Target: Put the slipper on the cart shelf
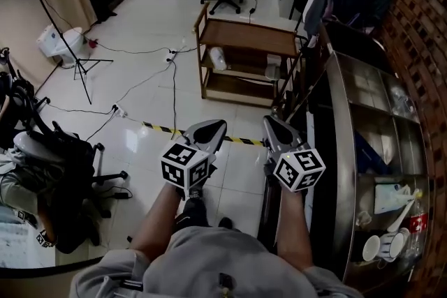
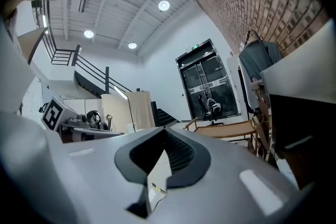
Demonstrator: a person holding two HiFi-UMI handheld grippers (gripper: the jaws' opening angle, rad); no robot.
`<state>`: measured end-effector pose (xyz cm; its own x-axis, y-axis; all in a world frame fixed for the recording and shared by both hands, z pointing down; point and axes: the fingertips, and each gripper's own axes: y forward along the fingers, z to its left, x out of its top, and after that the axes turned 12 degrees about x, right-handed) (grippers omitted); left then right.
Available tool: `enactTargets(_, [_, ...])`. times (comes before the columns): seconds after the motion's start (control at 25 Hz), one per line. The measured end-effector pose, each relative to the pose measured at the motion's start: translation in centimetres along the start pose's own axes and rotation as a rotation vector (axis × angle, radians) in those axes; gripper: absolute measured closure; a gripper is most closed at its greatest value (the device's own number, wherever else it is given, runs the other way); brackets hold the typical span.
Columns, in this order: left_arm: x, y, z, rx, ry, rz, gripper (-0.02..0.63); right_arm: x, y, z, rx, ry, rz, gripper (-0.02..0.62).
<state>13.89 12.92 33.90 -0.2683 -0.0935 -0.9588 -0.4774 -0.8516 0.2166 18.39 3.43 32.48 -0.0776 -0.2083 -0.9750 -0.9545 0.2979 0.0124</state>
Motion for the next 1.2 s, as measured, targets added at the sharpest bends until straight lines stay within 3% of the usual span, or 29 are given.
enactTargets(0.32, [-0.2, 6.9, 6.6, -0.016, -0.03, 0.026, 0.598, -1.2, 7.4, -4.5, -0.012, -0.005, 0.064, 0.597])
enactTargets(0.68, [1.3, 14.5, 15.7, -0.077, -0.1, 0.052, 0.598, 1.3, 17.9, -8.1, -0.062, -0.051, 0.106, 0.597])
enactTargets(0.96, [1.7, 20.6, 22.1, -0.036, -0.125, 0.079, 0.598, 0.1, 24.2, -11.8, -0.059, -0.037, 0.144, 0.597])
enactTargets(1.2, [2.1, 26.8, 25.8, 0.023, -0.116, 0.111, 0.598, -0.7, 29.3, -17.4, -0.022, -0.008, 0.15, 0.597])
